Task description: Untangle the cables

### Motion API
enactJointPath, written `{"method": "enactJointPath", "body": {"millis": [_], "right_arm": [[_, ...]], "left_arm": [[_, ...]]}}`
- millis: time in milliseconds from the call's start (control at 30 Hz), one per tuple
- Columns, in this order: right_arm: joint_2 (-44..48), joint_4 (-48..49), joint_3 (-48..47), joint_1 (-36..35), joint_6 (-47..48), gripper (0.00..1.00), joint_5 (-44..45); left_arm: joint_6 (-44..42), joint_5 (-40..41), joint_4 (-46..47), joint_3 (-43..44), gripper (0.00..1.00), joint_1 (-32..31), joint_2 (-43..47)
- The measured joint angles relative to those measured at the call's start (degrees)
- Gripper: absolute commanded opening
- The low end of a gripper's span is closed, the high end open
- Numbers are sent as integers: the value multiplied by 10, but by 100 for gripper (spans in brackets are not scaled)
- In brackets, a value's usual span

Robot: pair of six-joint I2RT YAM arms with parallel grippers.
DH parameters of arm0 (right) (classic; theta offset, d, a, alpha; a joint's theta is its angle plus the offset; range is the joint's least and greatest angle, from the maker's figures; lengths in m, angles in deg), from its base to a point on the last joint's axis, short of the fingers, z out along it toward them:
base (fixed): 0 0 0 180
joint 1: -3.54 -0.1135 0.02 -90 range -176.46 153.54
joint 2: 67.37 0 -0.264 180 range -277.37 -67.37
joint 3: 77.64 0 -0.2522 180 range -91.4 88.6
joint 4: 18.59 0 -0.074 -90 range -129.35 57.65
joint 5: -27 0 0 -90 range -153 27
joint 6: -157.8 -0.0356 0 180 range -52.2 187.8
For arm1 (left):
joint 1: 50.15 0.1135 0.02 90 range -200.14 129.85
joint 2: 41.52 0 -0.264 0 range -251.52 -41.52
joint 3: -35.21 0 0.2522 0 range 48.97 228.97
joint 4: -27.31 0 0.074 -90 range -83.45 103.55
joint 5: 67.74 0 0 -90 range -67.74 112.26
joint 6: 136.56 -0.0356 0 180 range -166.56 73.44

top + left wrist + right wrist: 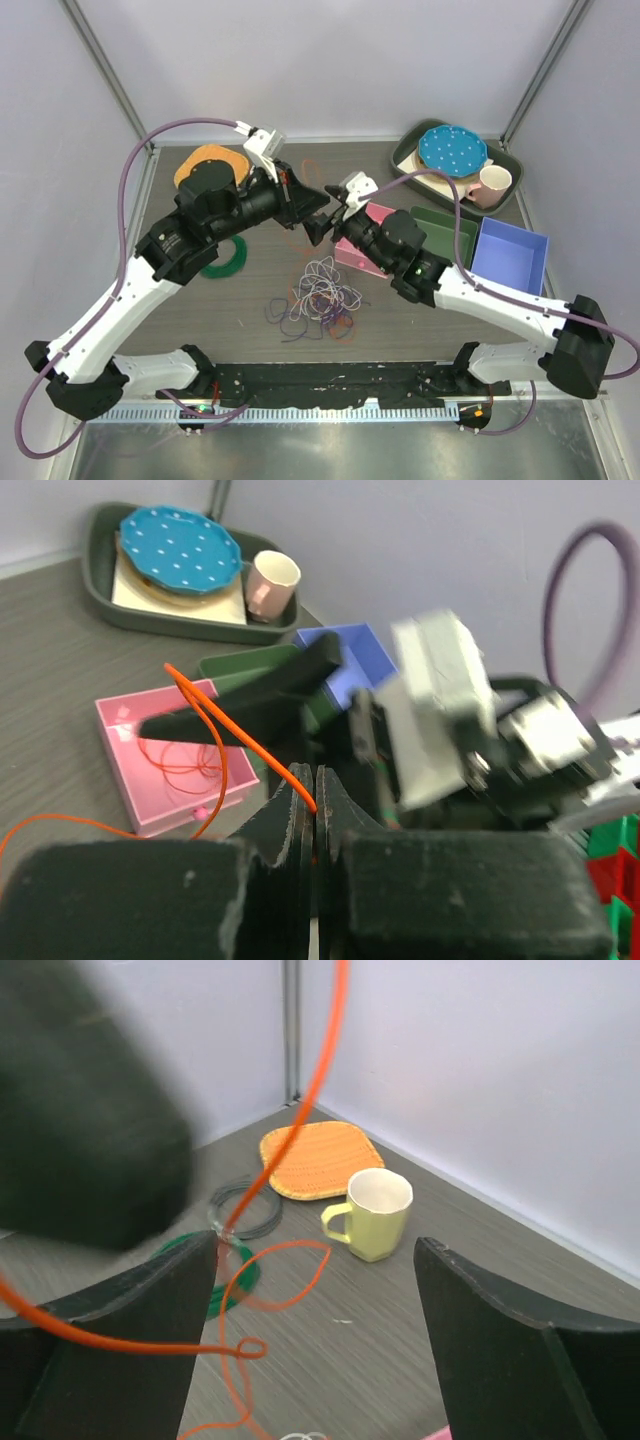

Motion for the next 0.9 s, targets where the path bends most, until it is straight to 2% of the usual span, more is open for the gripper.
{"method": "enactJointPath", "body": {"millis": [67, 100, 200, 233, 267, 300, 333, 367, 567, 900], "right_arm": [[-19, 11, -7, 35, -9, 34, -58], [-26, 17, -7, 47, -9, 1, -82], [-39, 27, -4, 56, -30, 1, -153], [-39, 32, 0, 56, -35, 1, -169], [-37, 37, 4, 56, -37, 1, -181], [-32, 45, 12, 55, -45, 1, -191], [-26, 48, 19, 55, -49, 1, -194], [-17, 49, 28, 54, -56, 1, -192], [55, 22, 58, 55, -92, 1, -90], [159, -211, 27, 66, -162, 1, 314]], "left_arm": [[4, -20, 3, -9, 0, 0, 3], [6, -25, 5, -13, 0, 0, 4], [9, -34, 9, -20, 2, 0, 9], [9, -34, 9, -24, 8, 0, 12], [9, -34, 9, -27, 23, 0, 16], [9, -33, 9, -29, 69, 0, 20], [9, -33, 9, -33, 93, 0, 25], [3, -31, 9, -36, 100, 0, 29], [16, 1, 26, -128, 100, 0, 86], [109, 144, 61, -384, 100, 0, 226]]}}
